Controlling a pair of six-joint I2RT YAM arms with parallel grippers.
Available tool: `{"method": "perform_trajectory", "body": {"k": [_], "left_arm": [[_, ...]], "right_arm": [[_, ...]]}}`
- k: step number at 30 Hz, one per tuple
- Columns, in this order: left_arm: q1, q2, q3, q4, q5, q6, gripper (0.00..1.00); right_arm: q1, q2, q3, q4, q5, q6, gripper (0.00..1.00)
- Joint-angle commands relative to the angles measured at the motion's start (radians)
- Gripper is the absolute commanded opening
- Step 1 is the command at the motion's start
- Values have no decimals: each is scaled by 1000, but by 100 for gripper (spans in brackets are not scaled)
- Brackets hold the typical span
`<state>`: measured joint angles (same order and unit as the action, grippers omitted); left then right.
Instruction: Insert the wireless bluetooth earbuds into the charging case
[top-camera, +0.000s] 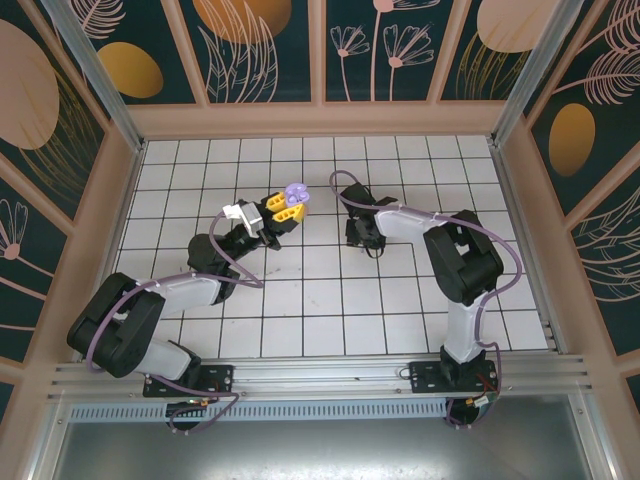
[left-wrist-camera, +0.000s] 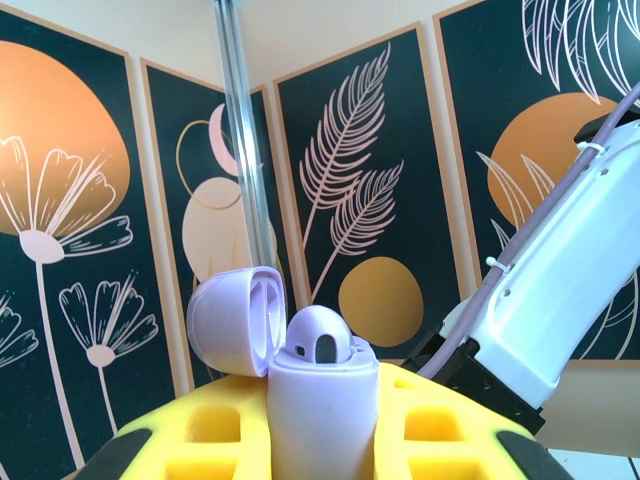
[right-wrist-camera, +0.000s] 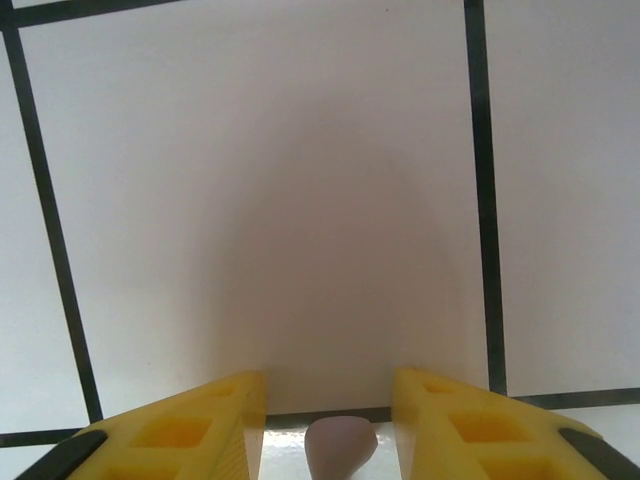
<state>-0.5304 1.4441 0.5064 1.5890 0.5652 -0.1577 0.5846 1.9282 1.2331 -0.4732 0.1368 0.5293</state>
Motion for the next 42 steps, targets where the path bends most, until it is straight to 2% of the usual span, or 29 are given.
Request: {"method": "perform_trajectory", "body": {"k": [1, 21, 26, 42], "left_arm": [[-6, -11, -5, 18, 2, 20, 0], [-6, -14, -3, 14, 1, 20, 0], [-6, -16, -2, 13, 0, 18, 0], [-6, -20, 0, 8, -1, 19, 0]], "right_arm": [[12, 33, 17, -25, 12, -14, 38], [42, 28, -12, -18, 29, -6, 29], [42, 20, -21, -10, 24, -3, 24], [40, -125, -24, 7, 40, 11, 20]]}}
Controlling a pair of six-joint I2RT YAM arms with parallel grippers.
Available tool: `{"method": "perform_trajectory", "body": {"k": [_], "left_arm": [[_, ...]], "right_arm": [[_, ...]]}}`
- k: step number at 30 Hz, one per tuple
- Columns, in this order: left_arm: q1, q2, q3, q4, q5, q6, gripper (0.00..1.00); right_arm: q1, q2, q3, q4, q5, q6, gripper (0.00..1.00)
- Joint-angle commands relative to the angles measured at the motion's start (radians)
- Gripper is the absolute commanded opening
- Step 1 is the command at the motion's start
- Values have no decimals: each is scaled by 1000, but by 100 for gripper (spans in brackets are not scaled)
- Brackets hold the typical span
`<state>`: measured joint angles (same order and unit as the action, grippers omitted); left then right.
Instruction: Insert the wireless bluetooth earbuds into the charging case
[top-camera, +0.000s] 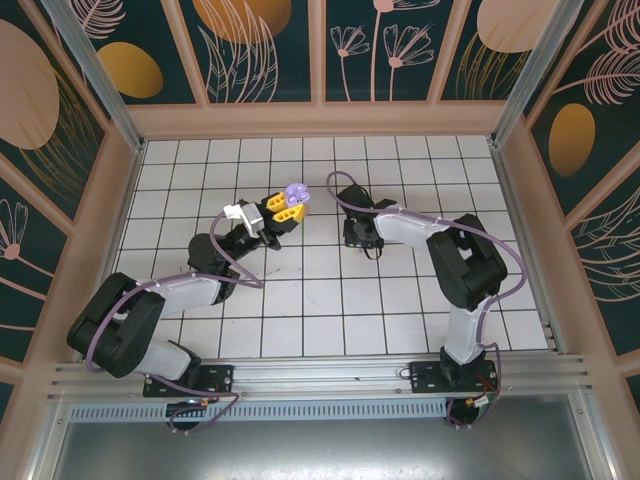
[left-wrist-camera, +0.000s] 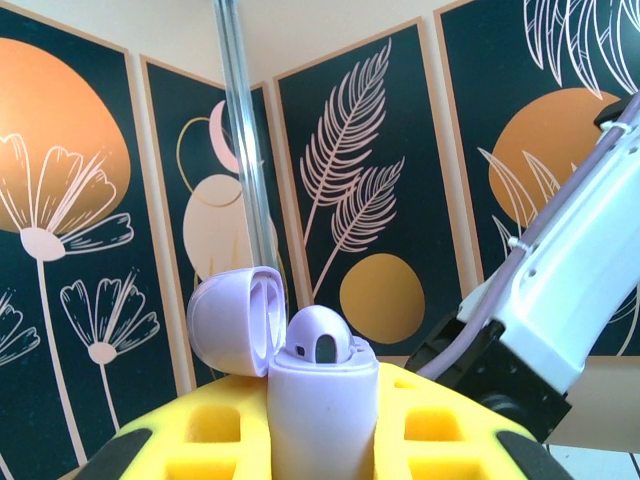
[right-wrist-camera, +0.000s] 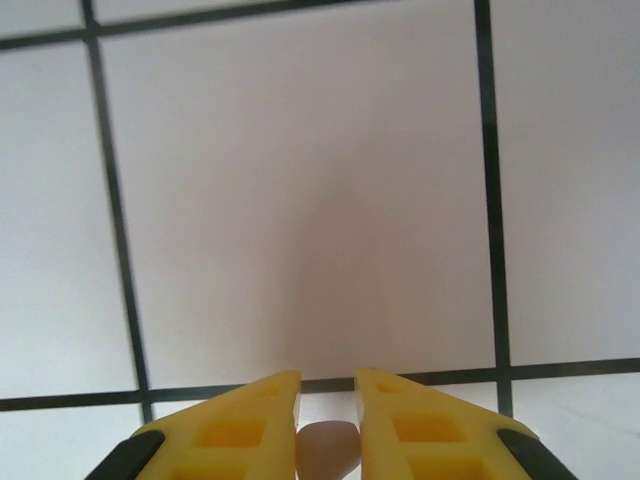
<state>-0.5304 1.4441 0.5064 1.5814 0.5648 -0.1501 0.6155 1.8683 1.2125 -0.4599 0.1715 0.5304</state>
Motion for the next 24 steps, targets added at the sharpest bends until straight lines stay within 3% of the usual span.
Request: {"method": "perform_trajectory", "body": {"k": [1, 12, 24], "left_arm": [[-6, -20, 1, 15, 0, 11, 0], [-6, -24, -4, 12, -1, 11, 0], [-6, -30, 2, -6, 2, 23, 0]], "right_arm": [[7, -73, -4, -5, 6, 10, 20], [4, -150, -22, 27, 14, 19, 20], [6, -367, 57, 65, -9, 5, 20]]}}
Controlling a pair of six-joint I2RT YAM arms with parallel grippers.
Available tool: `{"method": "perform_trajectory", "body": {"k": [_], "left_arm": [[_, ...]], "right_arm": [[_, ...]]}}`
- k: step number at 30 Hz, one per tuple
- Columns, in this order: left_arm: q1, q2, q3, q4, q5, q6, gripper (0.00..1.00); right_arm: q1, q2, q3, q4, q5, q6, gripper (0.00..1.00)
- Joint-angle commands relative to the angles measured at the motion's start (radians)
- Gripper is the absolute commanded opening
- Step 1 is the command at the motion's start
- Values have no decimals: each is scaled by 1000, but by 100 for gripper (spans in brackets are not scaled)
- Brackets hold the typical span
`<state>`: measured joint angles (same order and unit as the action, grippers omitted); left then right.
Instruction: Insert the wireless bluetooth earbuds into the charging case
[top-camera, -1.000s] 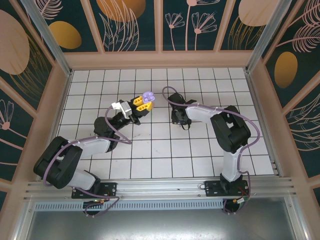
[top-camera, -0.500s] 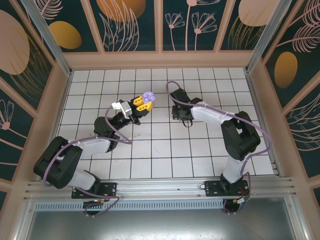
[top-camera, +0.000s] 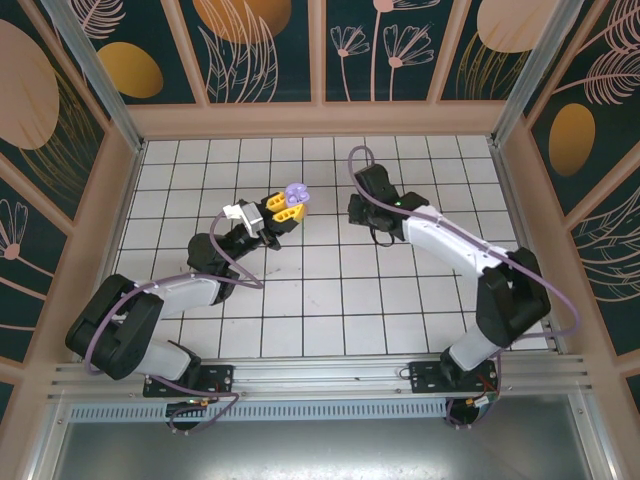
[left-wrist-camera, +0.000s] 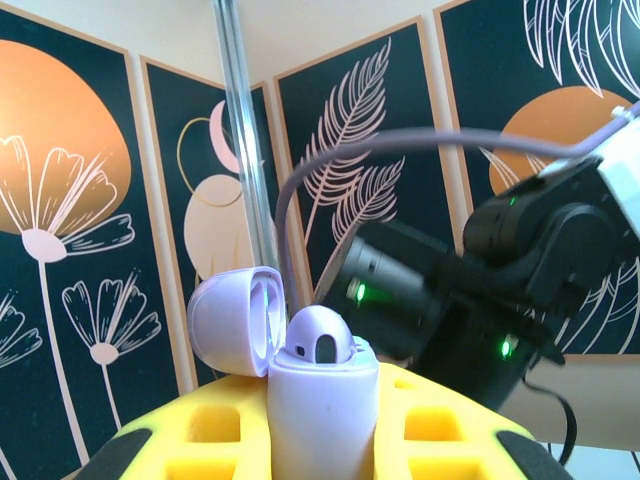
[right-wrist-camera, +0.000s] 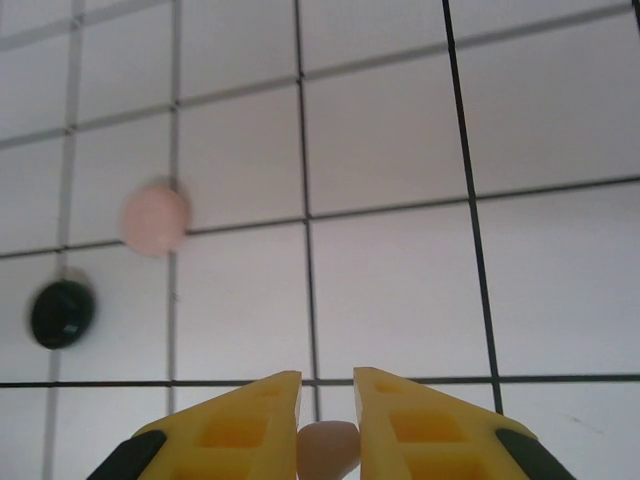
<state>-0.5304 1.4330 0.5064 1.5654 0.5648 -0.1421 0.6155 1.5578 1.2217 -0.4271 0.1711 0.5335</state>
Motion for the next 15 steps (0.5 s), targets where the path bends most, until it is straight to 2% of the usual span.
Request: {"method": "perform_trajectory", "body": {"k": [1, 15], "left_arm": [[-6, -15, 3, 9, 2, 16, 0], [-6, 84, 39, 23, -2, 12, 0]], "right_arm": [[7, -74, 62, 35, -11, -1, 20], [33, -202, 217, 111, -83, -60, 20]]}}
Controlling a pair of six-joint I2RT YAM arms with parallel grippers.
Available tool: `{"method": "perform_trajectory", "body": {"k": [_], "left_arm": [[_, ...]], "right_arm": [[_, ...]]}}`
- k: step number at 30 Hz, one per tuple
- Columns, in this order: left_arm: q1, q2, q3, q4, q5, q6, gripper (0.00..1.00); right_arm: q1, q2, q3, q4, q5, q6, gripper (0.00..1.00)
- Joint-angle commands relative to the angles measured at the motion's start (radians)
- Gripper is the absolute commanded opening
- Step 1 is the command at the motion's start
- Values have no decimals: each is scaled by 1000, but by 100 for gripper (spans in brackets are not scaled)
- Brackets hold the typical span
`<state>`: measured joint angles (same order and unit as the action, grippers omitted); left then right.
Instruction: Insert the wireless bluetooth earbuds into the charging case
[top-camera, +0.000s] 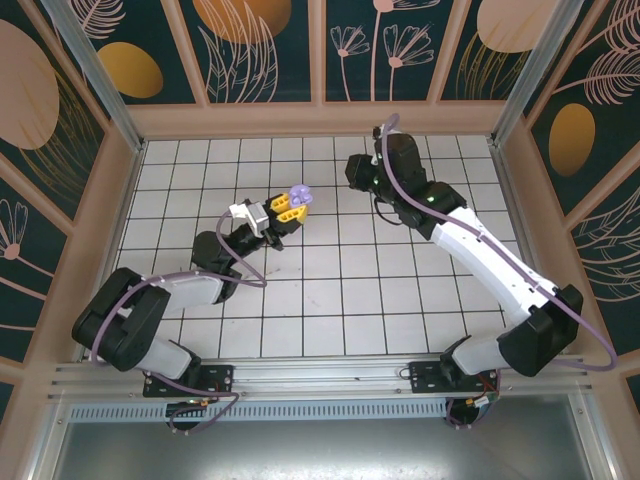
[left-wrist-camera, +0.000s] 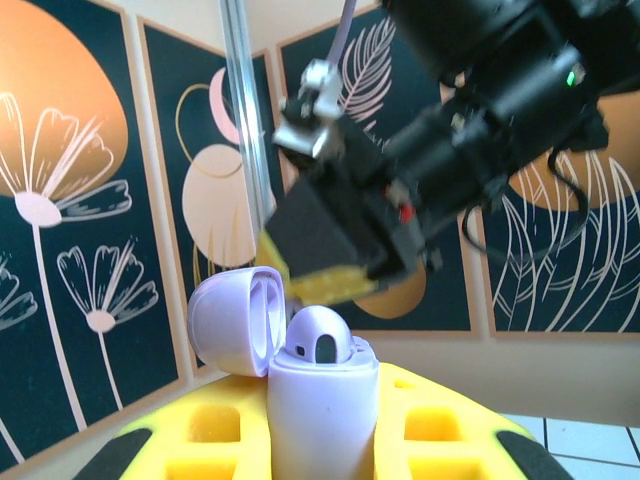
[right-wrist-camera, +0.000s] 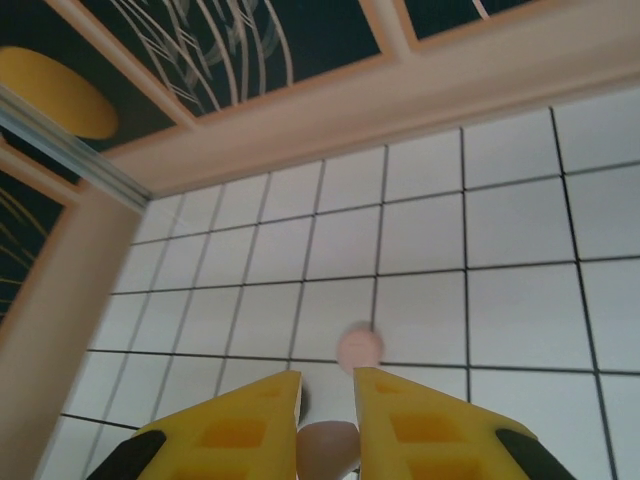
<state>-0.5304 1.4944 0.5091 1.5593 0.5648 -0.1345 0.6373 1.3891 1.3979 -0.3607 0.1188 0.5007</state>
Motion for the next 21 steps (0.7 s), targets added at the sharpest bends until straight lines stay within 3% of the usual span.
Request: {"method": "perform_trajectory", "body": {"k": [1, 21], "left_arm": [[-6, 36, 45, 31, 0, 1, 0], [-6, 185, 192, 109, 34, -84, 0]], "right_arm": [[15, -37, 48, 51, -34, -31, 20], [109, -105, -11, 226, -88, -23, 20]]}}
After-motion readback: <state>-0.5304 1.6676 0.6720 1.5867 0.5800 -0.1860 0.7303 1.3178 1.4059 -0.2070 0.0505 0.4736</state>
